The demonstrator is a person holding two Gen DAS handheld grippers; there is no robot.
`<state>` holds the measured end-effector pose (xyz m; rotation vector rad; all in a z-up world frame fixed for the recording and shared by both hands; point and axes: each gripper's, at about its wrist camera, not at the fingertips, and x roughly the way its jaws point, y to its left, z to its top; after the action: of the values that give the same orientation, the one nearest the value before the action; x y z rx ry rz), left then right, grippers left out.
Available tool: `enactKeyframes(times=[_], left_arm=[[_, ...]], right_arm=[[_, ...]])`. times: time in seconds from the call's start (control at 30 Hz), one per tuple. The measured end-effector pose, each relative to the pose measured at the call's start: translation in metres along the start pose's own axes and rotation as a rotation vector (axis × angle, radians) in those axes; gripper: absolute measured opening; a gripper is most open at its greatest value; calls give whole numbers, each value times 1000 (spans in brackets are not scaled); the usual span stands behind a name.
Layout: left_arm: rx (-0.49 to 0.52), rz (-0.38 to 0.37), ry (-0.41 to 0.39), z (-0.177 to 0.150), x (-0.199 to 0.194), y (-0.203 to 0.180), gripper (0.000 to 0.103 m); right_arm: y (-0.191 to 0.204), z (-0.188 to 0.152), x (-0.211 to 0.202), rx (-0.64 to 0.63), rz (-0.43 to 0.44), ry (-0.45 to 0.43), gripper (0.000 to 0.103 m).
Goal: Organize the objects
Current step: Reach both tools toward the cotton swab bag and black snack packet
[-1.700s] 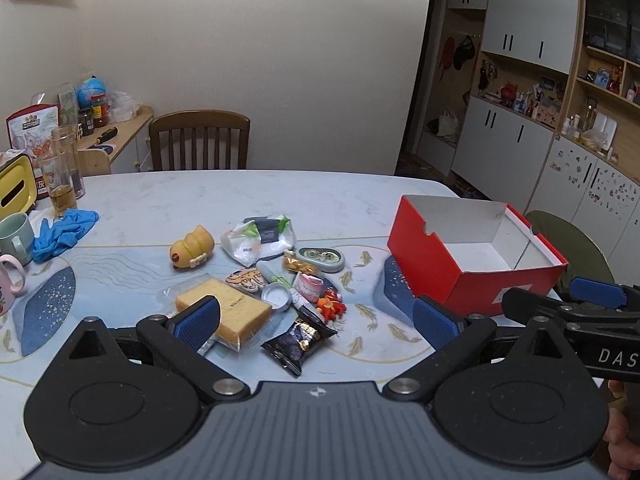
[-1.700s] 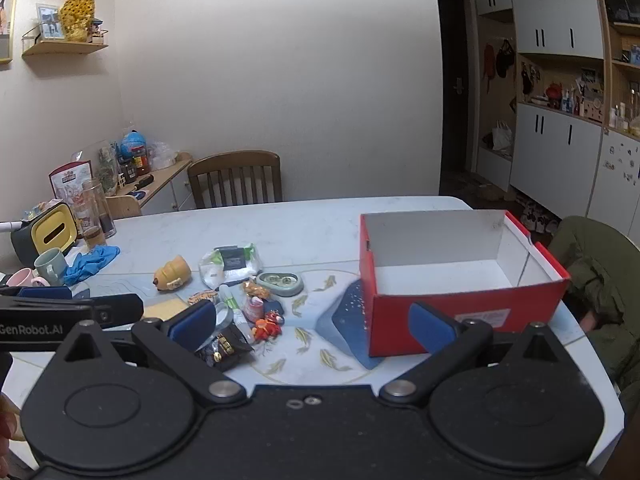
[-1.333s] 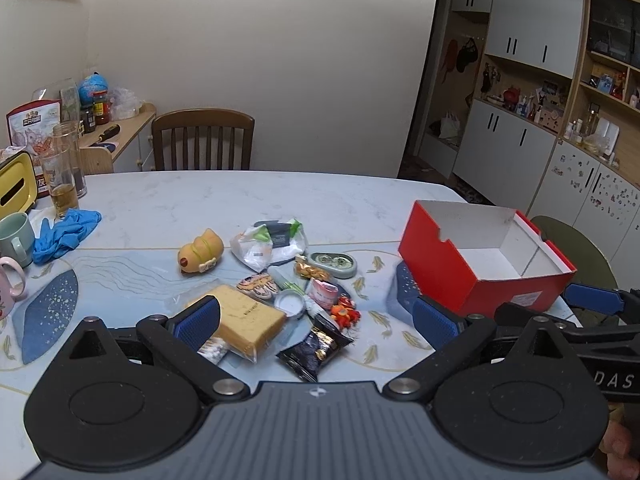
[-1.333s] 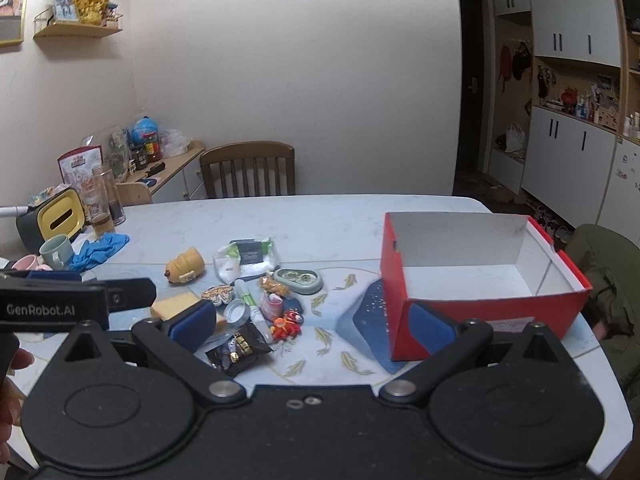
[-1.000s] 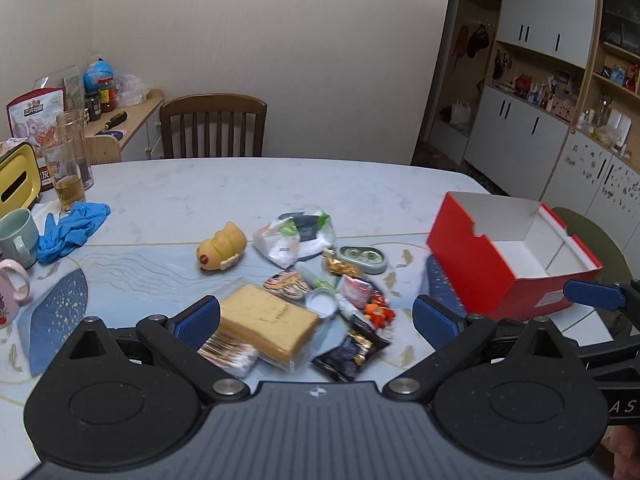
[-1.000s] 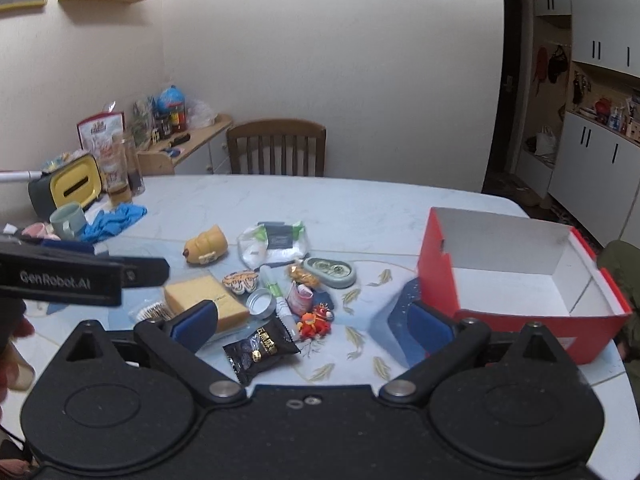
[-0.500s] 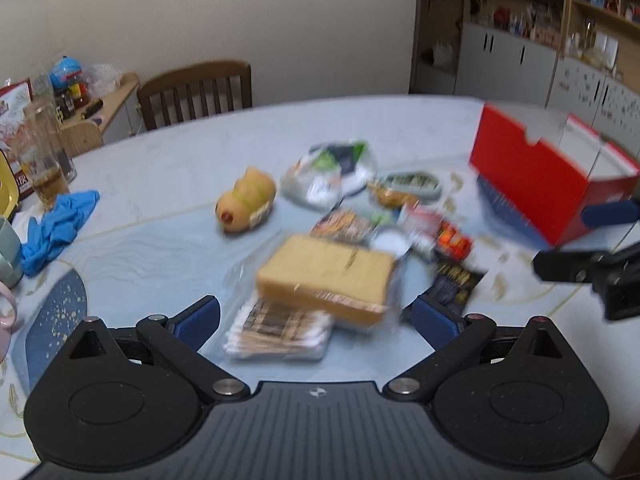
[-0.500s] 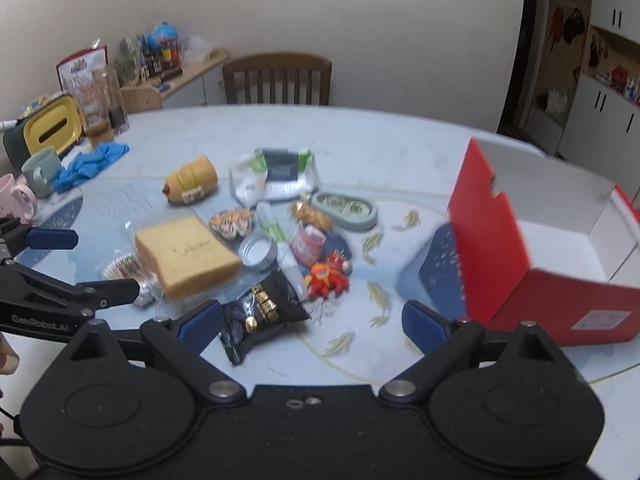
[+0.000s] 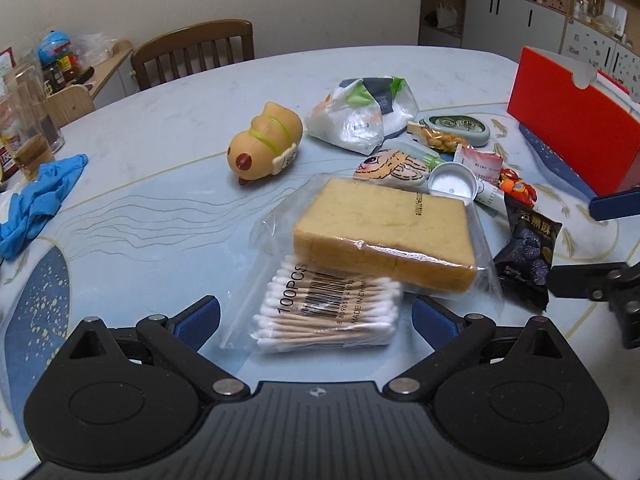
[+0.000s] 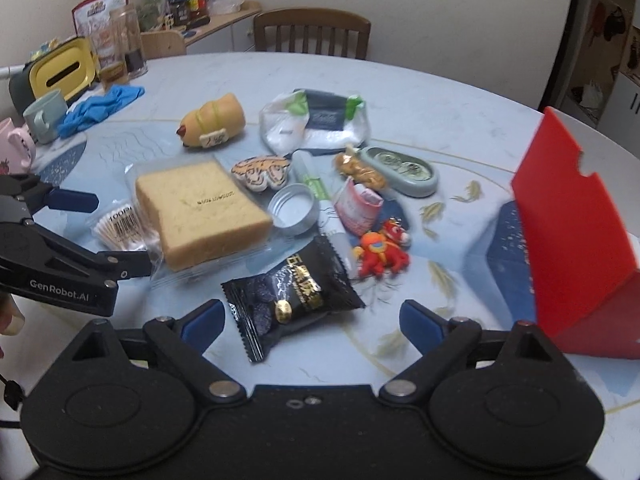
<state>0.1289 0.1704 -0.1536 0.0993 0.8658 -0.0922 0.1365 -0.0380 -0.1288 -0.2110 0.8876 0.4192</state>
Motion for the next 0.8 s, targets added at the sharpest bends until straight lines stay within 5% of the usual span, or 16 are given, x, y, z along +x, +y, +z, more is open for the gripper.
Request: enactKeyframes(times=[0.23,0.53,0.6,0.8], left_arm=[[8,-10,13,3,10,1,100],[12,-41,0,1,10,1,81],[16,-40,-4,1,8,1,77],[11,-47,-4,-1,4,2,72]], right_arm=[[3,5,20,7,12,44,89],[3,6,25,24,8,69,71],[3,7,24,29,14,75,52],[0,7,19,44,8,70,28]])
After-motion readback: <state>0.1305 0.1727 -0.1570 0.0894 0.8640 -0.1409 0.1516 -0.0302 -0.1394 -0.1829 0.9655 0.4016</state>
